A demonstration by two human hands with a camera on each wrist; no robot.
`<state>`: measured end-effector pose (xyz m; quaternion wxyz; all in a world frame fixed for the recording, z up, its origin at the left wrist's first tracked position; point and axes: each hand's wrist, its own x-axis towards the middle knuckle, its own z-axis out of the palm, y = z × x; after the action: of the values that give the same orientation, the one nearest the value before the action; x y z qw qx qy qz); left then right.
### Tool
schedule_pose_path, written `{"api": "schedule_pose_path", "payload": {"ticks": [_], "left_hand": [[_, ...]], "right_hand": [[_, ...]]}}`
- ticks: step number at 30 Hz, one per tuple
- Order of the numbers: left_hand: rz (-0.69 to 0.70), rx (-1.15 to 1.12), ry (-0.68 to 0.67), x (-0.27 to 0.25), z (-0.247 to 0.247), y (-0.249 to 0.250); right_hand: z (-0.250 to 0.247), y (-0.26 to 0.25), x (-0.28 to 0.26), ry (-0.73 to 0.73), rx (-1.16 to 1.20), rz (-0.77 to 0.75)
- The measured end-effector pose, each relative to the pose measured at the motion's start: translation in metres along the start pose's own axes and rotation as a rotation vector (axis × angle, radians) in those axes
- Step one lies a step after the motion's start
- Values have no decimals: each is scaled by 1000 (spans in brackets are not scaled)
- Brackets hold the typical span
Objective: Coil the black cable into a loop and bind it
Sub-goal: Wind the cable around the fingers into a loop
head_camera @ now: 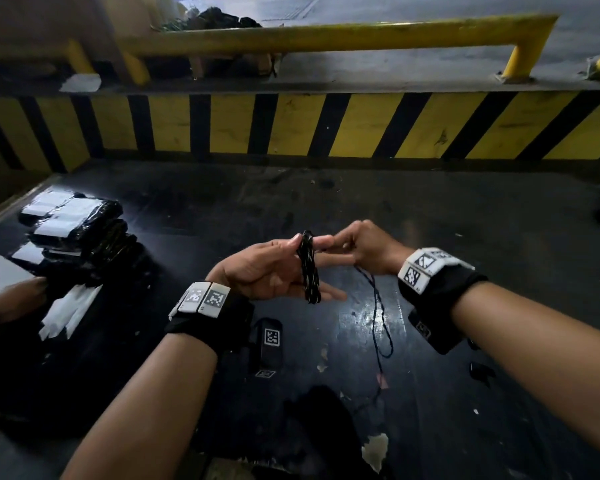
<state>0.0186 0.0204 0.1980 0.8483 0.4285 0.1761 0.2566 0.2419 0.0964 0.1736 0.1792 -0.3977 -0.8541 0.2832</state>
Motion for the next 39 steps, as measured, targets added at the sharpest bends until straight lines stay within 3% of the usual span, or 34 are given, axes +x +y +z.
{"api": "schedule_pose_path", "payload": {"ticks": [5,9,14,26,32,39], "left_hand": [[87,99,12,10,-5,15],[77,121,114,11,-26,21],[42,132,243,7,-53,15],[-67,65,476,5,-67,-22],[-194,116,403,6,-56,-24],[-220,103,218,8,-45,-31]], "right_hand": [[54,-4,-20,-27,237,21],[70,-14,-29,-104,243,12],[63,-25,-30,-238,79,42],[-17,-77,-5,-282,-420,-50],[-52,-102,20,-231,-519,-93],[-72,-108,45,-174,-448,-170]]}}
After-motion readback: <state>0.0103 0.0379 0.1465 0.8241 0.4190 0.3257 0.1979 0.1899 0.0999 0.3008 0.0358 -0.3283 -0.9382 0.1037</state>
